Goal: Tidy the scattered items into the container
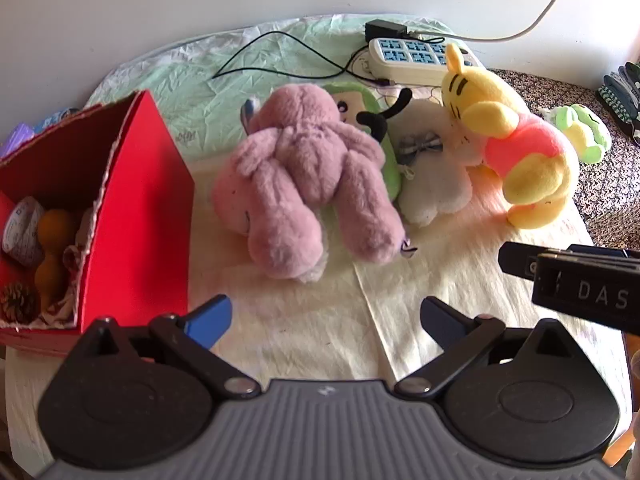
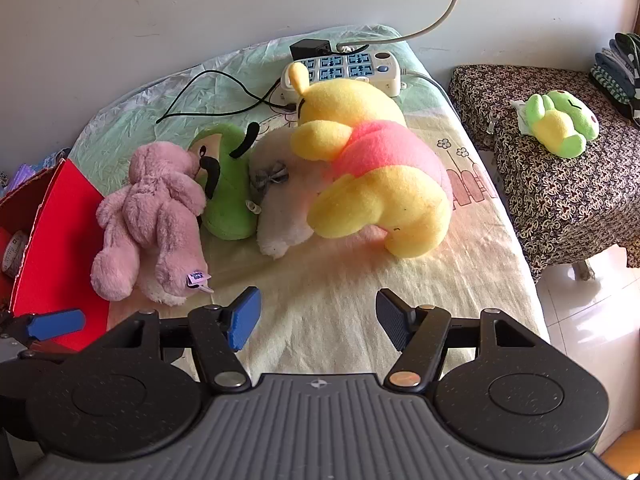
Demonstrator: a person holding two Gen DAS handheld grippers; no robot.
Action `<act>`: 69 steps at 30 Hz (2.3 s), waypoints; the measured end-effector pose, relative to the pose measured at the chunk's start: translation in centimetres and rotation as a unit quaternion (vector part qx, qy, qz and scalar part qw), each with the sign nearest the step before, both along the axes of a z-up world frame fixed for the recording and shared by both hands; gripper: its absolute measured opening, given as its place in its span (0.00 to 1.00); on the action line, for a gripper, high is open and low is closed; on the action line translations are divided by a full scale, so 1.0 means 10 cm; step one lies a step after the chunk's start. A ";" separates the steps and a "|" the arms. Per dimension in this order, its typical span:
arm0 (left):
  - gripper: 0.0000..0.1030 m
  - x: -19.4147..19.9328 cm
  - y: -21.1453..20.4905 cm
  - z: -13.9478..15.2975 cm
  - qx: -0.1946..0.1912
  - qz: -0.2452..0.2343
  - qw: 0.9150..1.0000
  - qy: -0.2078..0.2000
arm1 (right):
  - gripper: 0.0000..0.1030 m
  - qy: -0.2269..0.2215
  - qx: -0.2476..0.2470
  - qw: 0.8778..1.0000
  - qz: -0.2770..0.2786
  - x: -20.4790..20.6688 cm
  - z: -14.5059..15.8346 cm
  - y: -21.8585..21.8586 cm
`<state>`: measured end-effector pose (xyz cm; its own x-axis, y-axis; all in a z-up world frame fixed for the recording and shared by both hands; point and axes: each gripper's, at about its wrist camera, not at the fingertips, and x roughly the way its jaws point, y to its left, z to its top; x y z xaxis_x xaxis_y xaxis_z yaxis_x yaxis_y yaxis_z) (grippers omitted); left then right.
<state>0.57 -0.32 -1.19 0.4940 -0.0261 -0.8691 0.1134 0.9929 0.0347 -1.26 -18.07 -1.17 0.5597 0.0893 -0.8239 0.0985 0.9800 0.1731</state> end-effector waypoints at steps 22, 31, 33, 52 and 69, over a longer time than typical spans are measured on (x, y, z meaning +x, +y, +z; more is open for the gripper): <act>0.98 0.08 0.11 0.06 0.021 -0.008 1.000 0.002 | 0.59 0.011 0.030 0.999 0.027 0.13 0.04 0.11; 0.98 0.27 0.31 0.67 0.008 -0.070 0.997 -0.032 | 0.55 -0.029 0.076 0.995 0.064 0.46 0.51 0.07; 0.97 0.43 0.37 0.81 0.011 -0.065 0.997 -0.041 | 0.54 -0.042 0.077 0.994 0.071 0.59 0.64 0.04; 0.94 0.94 -0.40 0.47 -0.090 -0.150 0.985 -0.010 | 0.51 -0.003 0.051 0.998 0.027 1.26 0.44 -0.73; 0.98 1.09 -1.25 -0.01 -0.140 -0.223 0.965 0.015 | 0.82 0.032 0.130 0.987 0.092 1.60 -0.01 -1.22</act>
<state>11.43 -12.84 -1.25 0.3539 -0.4654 -0.8113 0.5288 0.8150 -0.2369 14.71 -30.23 -1.32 0.4615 0.3975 -0.7931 -0.0570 0.9054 0.4206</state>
